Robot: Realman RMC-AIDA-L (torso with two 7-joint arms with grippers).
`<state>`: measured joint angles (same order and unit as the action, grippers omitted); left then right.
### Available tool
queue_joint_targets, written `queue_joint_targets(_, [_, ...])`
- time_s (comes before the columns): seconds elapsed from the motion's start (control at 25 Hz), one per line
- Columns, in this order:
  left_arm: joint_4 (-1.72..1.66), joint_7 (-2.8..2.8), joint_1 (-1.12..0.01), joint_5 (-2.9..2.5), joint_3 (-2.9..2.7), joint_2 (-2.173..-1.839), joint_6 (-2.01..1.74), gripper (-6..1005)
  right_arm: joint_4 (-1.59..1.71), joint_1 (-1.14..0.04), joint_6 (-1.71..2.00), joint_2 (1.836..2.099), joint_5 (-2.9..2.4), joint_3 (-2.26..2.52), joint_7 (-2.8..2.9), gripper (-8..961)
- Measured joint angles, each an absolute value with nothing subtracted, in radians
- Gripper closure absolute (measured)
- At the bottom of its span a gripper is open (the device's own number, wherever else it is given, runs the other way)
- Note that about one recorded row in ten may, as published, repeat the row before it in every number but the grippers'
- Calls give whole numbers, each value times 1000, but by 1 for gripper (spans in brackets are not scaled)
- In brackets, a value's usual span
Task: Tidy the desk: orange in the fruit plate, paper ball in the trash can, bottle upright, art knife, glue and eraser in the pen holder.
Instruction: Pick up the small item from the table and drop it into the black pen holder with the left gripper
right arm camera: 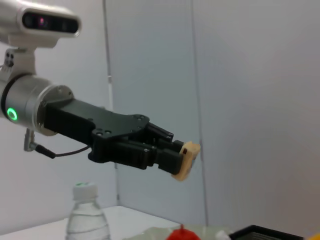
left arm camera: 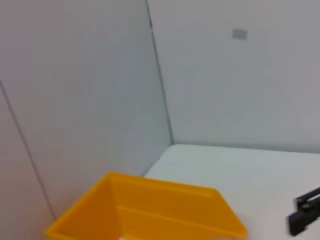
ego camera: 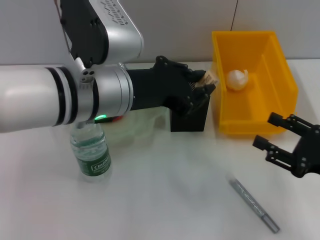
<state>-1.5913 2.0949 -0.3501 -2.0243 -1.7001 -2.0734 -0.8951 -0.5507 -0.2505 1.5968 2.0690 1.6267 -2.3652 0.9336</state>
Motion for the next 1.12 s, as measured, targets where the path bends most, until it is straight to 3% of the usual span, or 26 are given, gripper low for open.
queue_joint_targets(1.12, [-1061, 2173, -618, -2004, -1871, -2080, -323, 732, -574, -173, 1639, 2069, 1625, -2427, 966, 255])
